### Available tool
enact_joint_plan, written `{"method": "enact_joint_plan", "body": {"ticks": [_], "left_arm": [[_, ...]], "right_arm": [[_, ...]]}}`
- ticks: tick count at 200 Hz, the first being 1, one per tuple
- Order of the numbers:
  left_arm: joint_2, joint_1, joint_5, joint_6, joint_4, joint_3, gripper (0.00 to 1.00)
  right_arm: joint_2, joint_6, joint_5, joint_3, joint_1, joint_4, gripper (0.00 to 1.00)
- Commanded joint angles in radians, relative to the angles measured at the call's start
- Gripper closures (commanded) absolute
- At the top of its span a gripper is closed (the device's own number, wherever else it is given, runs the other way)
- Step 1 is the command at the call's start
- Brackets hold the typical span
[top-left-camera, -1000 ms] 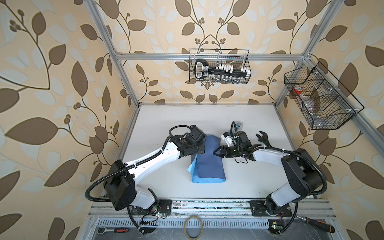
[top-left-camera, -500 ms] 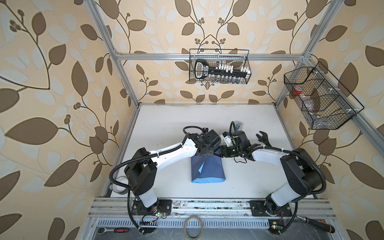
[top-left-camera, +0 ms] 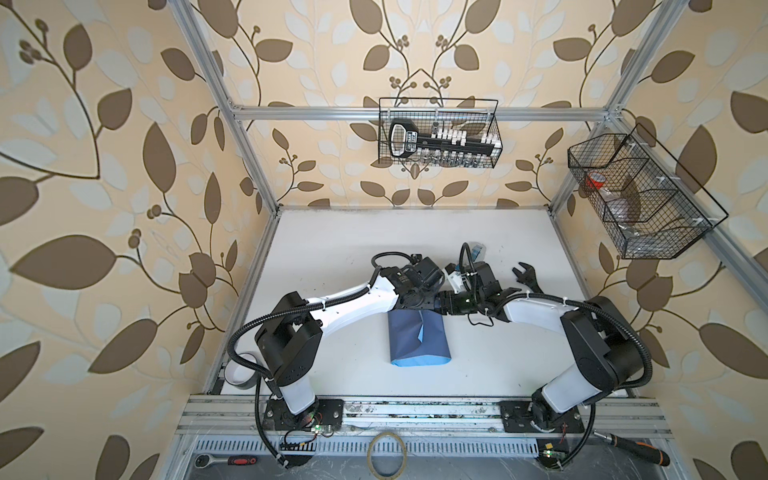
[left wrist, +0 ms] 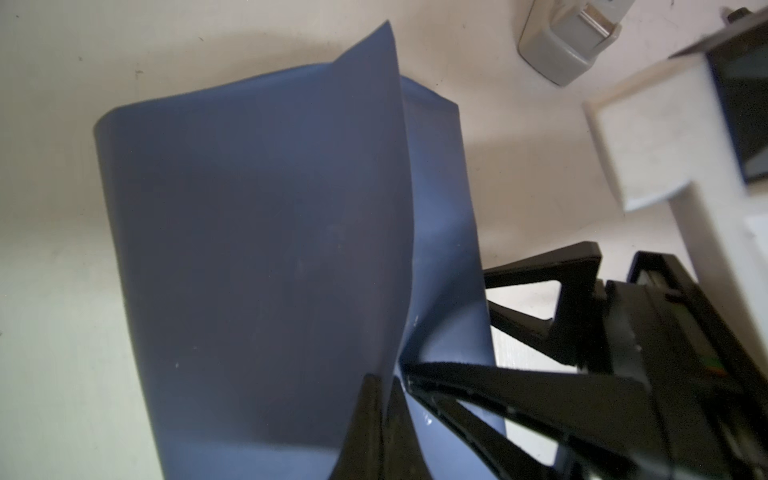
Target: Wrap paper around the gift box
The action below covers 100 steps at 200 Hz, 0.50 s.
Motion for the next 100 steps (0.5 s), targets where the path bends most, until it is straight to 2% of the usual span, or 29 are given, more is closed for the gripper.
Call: {"method": "enact_joint_plan", "body": {"ticks": [1, 62, 88, 100], "left_arm": [[-0.003, -0.006, 0.019, -0.026, 0.055, 0.029, 1.00], [-0.031, 0.042, 0.175, -0.110, 0.270, -0.090, 1.00], [-0.057, 0.048, 0.180, -0.135, 0.352, -0.158, 1.00], [-0.070, 0.051, 0.182, -0.184, 0.397, -0.193, 1.00]], "right_arm": [[0.075, -0.019, 0.155, -0.072, 0.015, -0.171, 0.36], [0.068, -0.003, 0.150, -0.086, 0.009, -0.150, 0.37], [0.067, -0.001, 0.153, -0.093, 0.006, -0.144, 0.37], [0.067, 0.002, 0.155, -0.094, 0.005, -0.143, 0.37]]}}
